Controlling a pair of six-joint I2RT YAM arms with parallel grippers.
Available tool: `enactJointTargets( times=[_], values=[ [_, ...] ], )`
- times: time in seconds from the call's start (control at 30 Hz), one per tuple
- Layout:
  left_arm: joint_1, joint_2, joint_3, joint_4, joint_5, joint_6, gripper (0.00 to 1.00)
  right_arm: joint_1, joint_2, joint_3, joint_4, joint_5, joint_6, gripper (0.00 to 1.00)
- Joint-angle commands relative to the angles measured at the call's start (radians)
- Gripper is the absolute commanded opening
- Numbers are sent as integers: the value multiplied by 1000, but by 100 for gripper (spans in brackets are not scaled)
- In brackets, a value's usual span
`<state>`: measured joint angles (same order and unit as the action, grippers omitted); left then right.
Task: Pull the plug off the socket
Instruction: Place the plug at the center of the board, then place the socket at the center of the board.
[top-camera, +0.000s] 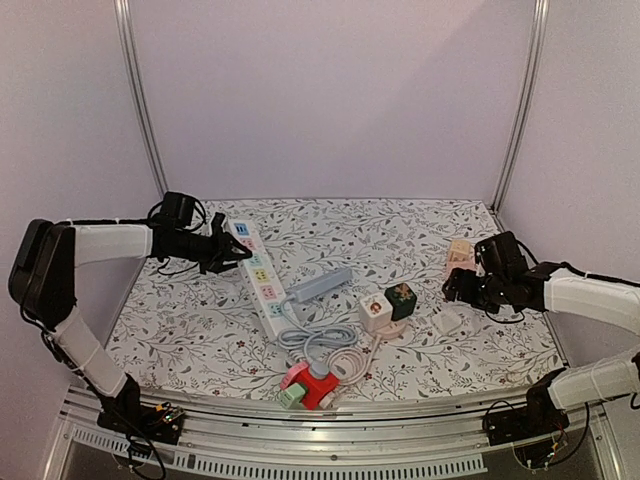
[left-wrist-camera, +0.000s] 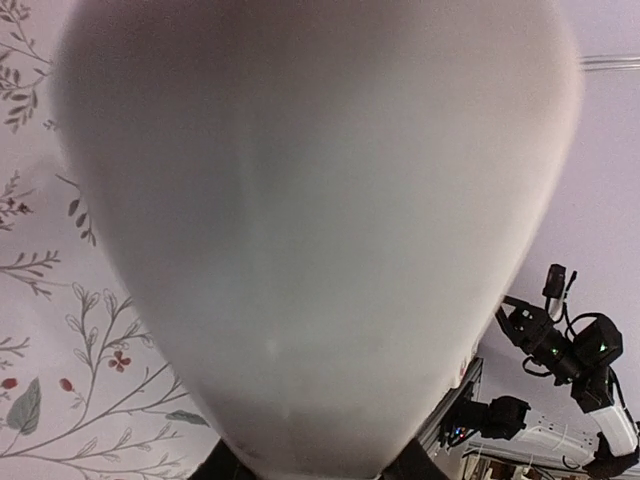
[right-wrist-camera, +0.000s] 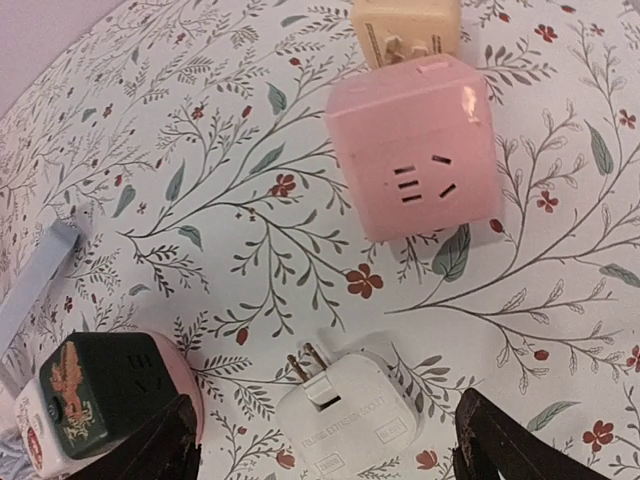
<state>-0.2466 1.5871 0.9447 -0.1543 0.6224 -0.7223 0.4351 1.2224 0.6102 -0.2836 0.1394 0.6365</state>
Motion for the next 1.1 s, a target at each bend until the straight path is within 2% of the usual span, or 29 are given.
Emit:
enactJointTargets(
  times=[0.0, 0.13, 0.27, 0.4, 0.67, 0.9, 1.07],
  values=[
    [71, 108, 159, 83, 41, 61, 0, -5, -57, 97, -94, -105, -165, 88],
    [100, 244, 263, 99, 80, 63, 0, -5, -35, 172, -119, -201, -229, 90],
    [116, 370, 363, 108, 114, 47, 0, 3, 41, 246, -84, -317, -227, 91],
    [121, 457, 426, 100, 122, 44, 5, 40, 137, 323, -70, -323, -216, 91],
    [139, 505, 458, 23, 46, 87, 35, 103, 314, 453, -71, -285, -175, 91],
    [147, 454, 399, -15, -38, 114, 61, 132, 377, 481, -72, -283, -145, 91],
    [148, 393, 349, -34, -101, 130, 74, 139, 396, 484, -69, -282, -147, 90]
  ],
)
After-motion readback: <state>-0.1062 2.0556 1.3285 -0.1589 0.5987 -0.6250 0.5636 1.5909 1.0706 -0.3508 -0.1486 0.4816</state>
